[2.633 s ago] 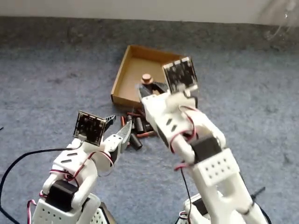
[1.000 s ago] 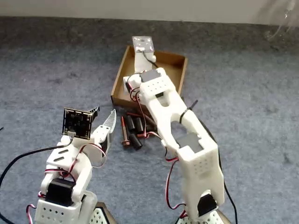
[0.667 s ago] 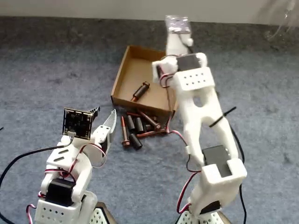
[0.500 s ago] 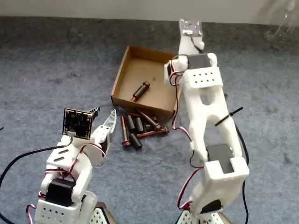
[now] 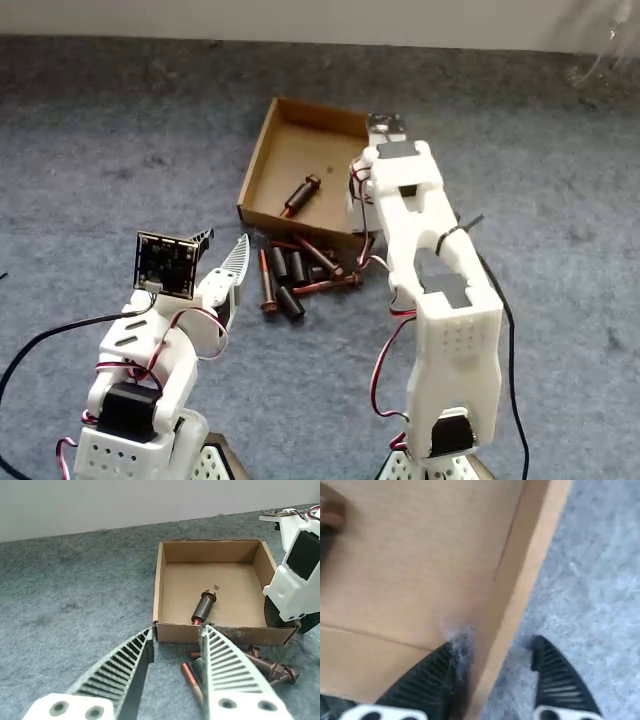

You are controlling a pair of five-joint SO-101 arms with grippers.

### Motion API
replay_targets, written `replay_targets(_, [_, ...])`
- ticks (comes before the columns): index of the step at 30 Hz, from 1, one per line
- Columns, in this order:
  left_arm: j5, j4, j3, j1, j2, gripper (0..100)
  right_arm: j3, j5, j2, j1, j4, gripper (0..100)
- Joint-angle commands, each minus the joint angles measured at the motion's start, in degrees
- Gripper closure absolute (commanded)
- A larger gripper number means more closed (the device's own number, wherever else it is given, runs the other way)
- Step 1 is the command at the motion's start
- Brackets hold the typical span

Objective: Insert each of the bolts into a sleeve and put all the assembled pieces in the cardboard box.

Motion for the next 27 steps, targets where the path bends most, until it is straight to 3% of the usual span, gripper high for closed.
replay_targets(1, [-0.62,-0.97,-0.22,0.92,0.04,85,-0.75,7.65,-0.92,1.80,-0.75,96.2])
replay_targets(7, [-0.62,-0.97,-0.22,0.92,0.04,85,-0.66,20.57,-0.92,4.00,-0.40,97.2])
replay_targets(14, [-0.62,-0.97,-0.48,0.84,0.04,85,-0.66,26.90,-1.19,4.09,-0.40,96.8])
replay_targets(17, [-0.62,-0.97,-0.84,0.57,0.04,85,-0.66,26.81,-1.19,4.00,-0.22,96.0])
replay_targets(21, [-1.32,0.00,-1.01,0.48,0.04,85,-0.75,21.27,-1.36,4.09,-0.22,83.5])
replay_targets(24, [-5.54,5.63,-4.35,-0.40,0.13,85,-3.38,19.08,-2.07,3.65,0.22,75.6])
replay_targets(27, [-5.89,13.89,-9.63,-5.67,0.13,85,-9.98,16.26,-3.74,2.95,4.62,75.2])
